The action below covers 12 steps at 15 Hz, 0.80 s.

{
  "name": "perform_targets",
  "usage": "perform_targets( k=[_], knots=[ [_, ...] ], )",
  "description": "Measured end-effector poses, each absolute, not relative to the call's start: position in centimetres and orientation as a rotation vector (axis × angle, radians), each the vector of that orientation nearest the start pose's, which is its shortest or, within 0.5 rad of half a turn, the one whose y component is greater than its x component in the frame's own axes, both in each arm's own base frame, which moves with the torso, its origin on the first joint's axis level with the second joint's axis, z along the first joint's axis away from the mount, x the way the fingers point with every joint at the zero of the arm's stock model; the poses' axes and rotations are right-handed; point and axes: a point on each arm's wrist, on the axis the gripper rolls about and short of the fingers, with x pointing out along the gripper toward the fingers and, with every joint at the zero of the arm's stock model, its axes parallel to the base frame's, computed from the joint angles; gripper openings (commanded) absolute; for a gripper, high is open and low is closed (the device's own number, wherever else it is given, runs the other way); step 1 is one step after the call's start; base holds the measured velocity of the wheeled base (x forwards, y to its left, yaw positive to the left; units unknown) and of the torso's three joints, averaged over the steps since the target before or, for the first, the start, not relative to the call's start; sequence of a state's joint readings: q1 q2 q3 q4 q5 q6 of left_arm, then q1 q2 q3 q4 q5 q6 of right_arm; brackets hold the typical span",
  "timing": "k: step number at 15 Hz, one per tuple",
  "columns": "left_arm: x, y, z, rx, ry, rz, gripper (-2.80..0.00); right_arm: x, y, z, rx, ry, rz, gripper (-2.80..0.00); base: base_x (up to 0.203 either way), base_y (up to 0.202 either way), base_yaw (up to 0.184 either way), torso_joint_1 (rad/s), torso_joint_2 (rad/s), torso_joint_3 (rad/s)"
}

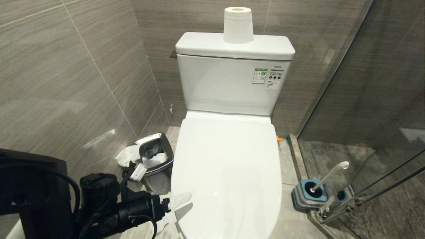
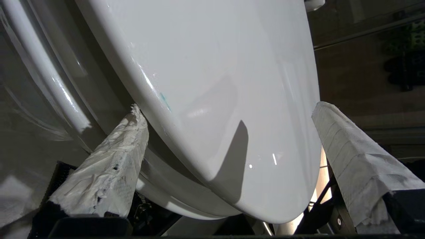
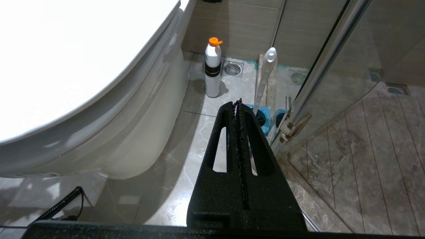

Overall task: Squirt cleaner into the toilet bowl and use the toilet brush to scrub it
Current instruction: Use the left hand to lift the toilet lid slightly

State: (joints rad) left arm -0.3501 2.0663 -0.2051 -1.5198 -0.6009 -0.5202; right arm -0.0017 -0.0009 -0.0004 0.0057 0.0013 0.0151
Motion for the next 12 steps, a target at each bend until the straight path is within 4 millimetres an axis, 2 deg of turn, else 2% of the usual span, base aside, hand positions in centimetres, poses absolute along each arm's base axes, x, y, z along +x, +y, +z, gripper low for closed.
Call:
perform_targets(
  k=[6, 12],
  knots=[
    [23.6, -10.3, 4.4, -0.515, 0.576, -0.804, 0.00, -2.3, 0.0, 7.5, 0.016, 0.005, 0.000, -2.80, 0.000, 0.000, 0.000, 0.000, 0.00, 0.000],
    [24.2, -11.3, 2.6, -0.507, 0.625, -0.775, 0.00, -2.3, 0.0, 7.5, 0.015, 0.004, 0.000, -2.80, 0.000, 0.000, 0.000, 0.000, 0.00, 0.000]
  ],
)
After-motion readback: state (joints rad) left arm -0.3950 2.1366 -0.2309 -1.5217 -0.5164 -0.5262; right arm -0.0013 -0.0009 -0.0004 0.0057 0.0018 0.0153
